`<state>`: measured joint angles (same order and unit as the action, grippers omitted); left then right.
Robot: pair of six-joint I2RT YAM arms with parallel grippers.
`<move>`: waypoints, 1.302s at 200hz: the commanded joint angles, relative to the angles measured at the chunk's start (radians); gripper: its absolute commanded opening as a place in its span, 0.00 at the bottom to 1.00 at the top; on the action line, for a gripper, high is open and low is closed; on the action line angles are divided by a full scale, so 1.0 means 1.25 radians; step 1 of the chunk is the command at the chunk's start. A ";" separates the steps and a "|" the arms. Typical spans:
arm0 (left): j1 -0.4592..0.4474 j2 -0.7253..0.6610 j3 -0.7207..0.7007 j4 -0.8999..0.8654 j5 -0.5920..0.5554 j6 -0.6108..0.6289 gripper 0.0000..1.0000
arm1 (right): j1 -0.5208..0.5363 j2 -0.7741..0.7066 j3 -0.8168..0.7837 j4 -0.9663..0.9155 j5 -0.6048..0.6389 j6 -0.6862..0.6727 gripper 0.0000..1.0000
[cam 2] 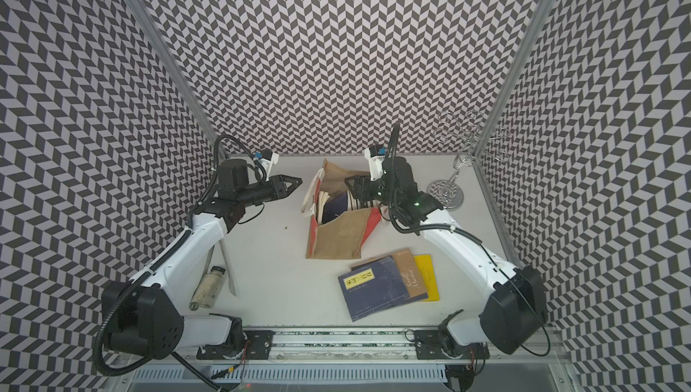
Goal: Put the books into the canvas bag
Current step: Adjust the canvas bag at the center of the board, then pick up the book from the center of the board.
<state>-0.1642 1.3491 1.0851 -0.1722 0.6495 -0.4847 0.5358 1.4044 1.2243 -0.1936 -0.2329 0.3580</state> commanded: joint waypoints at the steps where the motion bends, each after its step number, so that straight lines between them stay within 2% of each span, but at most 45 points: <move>1: -0.004 -0.005 0.014 0.026 0.009 0.003 0.38 | -0.004 -0.013 -0.007 0.032 -0.016 -0.019 0.60; 32: -0.004 -0.019 0.017 0.008 0.011 0.014 0.47 | -0.004 -0.011 -0.007 0.016 -0.050 -0.028 0.64; 44: -0.004 -0.032 0.009 -0.010 0.019 0.026 0.54 | -0.002 -0.029 -0.005 -0.006 -0.066 -0.044 0.67; 68: -0.004 -0.105 -0.070 -0.066 0.008 0.043 0.66 | 0.004 -0.109 -0.030 -0.113 -0.020 -0.062 0.80; 77: -0.008 -0.154 -0.129 -0.066 0.003 0.039 0.71 | 0.008 -0.160 -0.075 -0.136 0.014 -0.049 0.99; 94: -0.031 -0.259 -0.245 -0.061 -0.007 0.009 0.79 | 0.009 -0.264 -0.188 -0.167 0.081 0.015 1.00; 106: -0.079 -0.325 -0.303 -0.072 -0.032 -0.017 0.81 | 0.011 -0.333 -0.271 -0.193 0.118 0.074 0.99; 131: -0.240 -0.465 -0.426 -0.054 -0.134 -0.117 0.85 | 0.027 -0.437 -0.436 -0.228 0.121 0.173 0.99; 152: -0.376 -0.566 -0.547 0.014 -0.204 -0.228 0.85 | 0.057 -0.466 -0.545 -0.226 0.106 0.245 0.99; 172: -0.502 -0.617 -0.635 0.070 -0.278 -0.310 0.88 | 0.102 -0.460 -0.615 -0.223 0.121 0.305 0.99; 196: -0.660 -0.610 -0.677 0.118 -0.399 -0.354 0.89 | 0.141 -0.458 -0.678 -0.217 0.169 0.368 0.99; 209: -0.715 -0.573 -0.683 0.149 -0.437 -0.364 0.90 | 0.148 -0.463 -0.699 -0.203 0.184 0.374 0.99; 231: -0.741 -0.461 -0.670 0.197 -0.447 -0.363 0.90 | 0.158 -0.461 -0.713 -0.164 0.141 0.356 1.00; 260: -0.741 -0.308 -0.644 0.275 -0.417 -0.356 0.89 | 0.238 -0.469 -0.713 -0.148 0.143 0.364 0.99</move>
<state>-1.0863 0.8574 0.2356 0.0452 0.1543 -0.9100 0.7635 0.8108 0.3725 -0.3511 -0.0360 0.7681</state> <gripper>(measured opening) 0.898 0.994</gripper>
